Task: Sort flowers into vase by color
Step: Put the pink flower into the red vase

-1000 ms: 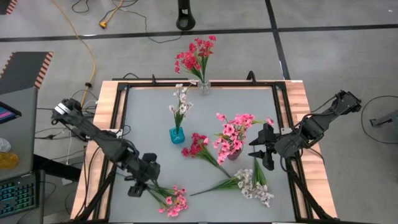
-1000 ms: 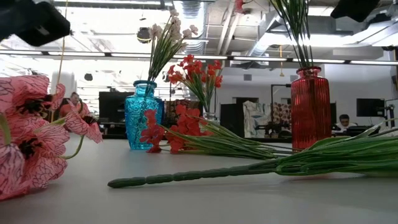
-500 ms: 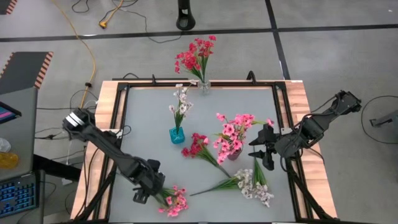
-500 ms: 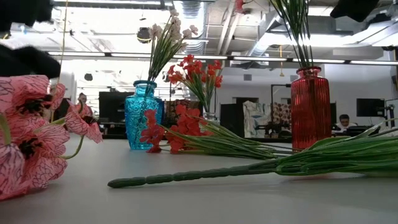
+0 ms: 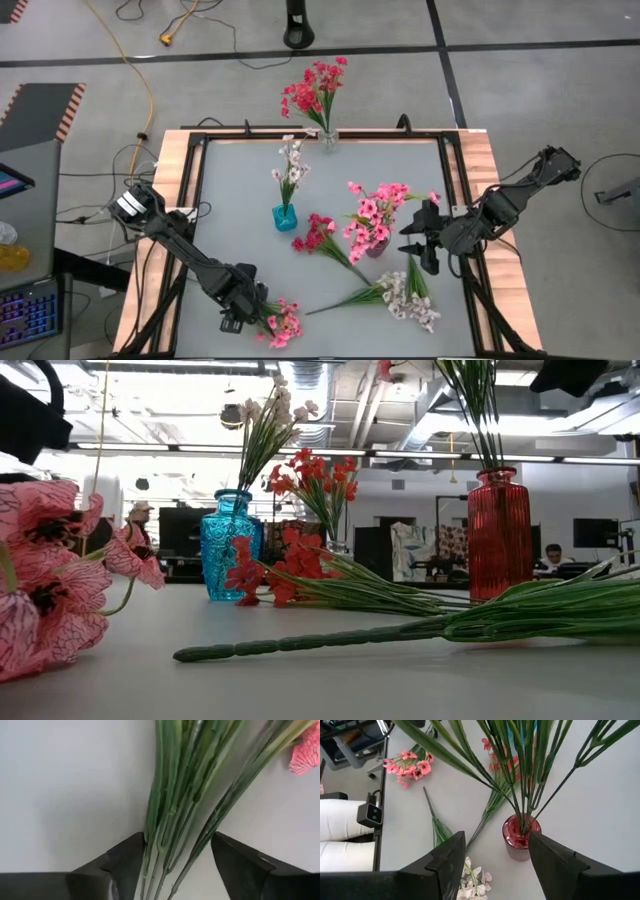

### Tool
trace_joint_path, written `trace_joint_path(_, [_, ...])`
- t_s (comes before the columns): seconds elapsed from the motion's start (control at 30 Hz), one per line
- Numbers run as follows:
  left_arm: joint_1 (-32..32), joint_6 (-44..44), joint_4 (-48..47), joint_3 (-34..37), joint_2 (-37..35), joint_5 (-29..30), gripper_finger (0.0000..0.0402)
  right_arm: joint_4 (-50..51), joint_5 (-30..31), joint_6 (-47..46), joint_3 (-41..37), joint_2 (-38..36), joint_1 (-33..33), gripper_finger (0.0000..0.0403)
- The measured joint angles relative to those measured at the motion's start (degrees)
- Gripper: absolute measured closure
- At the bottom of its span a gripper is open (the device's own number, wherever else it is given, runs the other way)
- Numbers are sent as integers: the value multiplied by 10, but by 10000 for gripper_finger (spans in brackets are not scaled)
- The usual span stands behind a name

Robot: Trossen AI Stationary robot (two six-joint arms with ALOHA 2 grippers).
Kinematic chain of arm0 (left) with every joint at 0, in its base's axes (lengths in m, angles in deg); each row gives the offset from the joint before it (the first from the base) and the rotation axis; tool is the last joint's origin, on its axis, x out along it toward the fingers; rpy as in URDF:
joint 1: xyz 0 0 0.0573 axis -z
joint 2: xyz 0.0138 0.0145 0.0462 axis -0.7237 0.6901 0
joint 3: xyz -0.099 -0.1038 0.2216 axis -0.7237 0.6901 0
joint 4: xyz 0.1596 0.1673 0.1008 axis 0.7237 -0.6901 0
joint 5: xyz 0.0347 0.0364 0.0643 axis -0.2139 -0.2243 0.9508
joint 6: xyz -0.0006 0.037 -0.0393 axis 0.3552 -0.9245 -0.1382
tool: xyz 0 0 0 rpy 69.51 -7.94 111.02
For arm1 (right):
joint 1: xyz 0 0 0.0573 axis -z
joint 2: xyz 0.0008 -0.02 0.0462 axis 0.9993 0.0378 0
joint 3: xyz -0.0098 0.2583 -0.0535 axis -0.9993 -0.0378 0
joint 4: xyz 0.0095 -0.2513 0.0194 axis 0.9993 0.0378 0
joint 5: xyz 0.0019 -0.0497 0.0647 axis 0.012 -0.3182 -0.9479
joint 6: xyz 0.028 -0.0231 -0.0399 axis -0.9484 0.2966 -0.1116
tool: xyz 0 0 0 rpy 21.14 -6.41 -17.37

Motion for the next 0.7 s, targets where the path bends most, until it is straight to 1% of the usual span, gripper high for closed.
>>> trace_joint_path(0.1, [0,11,-4,-3,0,12,211,0,0,0,0,11,0,159])
trace_joint_path(0.37, [-1,37,-11,-6,1,26,345,0,0,0,0,43,0,159])
trace_joint_path(0.47, [-2,37,-8,-6,1,25,387,0,0,0,0,53,0,159])
trace_joint_path(0.53, [-3,40,-5,-6,1,25,393,-1,0,0,0,57,0,159])
trace_joint_path(0.7, [-10,42,-9,-12,3,20,392,-3,0,0,0,65,0,159])
